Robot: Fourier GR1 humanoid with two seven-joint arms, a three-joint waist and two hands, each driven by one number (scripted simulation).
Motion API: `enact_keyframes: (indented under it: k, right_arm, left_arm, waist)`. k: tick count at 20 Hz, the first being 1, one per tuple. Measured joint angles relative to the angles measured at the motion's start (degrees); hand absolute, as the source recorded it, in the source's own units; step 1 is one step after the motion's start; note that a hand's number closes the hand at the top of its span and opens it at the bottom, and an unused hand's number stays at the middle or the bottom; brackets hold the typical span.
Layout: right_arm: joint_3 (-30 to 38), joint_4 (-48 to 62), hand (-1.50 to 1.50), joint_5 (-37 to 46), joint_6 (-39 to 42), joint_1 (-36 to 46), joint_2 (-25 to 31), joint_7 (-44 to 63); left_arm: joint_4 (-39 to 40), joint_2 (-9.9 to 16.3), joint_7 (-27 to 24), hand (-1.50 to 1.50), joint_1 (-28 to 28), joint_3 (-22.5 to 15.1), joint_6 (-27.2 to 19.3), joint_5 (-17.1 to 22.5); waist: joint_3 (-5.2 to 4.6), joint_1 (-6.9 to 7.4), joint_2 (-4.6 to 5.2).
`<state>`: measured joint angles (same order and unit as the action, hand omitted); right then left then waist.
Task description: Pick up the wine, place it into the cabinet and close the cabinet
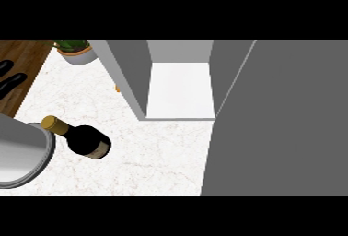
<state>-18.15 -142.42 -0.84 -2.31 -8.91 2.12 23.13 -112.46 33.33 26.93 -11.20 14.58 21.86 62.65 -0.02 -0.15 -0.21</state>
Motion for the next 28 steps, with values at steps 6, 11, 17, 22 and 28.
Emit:
enact_keyframes:
  k: [6, 11, 17, 22, 28]
  right_arm:
    - [-5.12, -0.64, -1.50, 1.48, -4.11, 2.55, -0.41, 4.77]
    - [-7.39, -0.64, -1.50, 2.31, -7.17, 4.79, -0.18, 6.90]
    - [-10.79, -0.83, -1.50, 3.80, -10.78, 6.72, 1.03, 9.30]
    - [-10.85, -1.06, -1.50, 4.45, -12.53, 8.09, 2.90, 9.94]
    - [-11.31, -1.08, -1.50, 5.13, -15.20, 11.07, 4.26, 12.45]
  left_arm:
    - [1.67, 2.04, 3.55, -1.50, -0.88, 2.39, -0.27, 3.29]
    - [1.78, 1.67, 4.40, -1.50, -0.77, 2.48, -0.77, 1.53]
    - [3.67, 1.63, 5.08, -1.50, -1.84, 2.20, -0.92, -0.40]
    - [5.13, 0.09, 4.22, -1.50, -1.39, 1.61, 0.20, -3.01]
    - [7.96, -2.19, 1.94, -1.50, -0.98, 0.56, 2.82, -7.57]
  waist:
    - [-0.03, -0.15, -0.01]
    - [-0.04, -0.30, 0.00]
    - [-0.07, -0.71, -0.08]
    - [-0.06, -0.80, -0.07]
    - [-0.08, -0.82, -0.04]
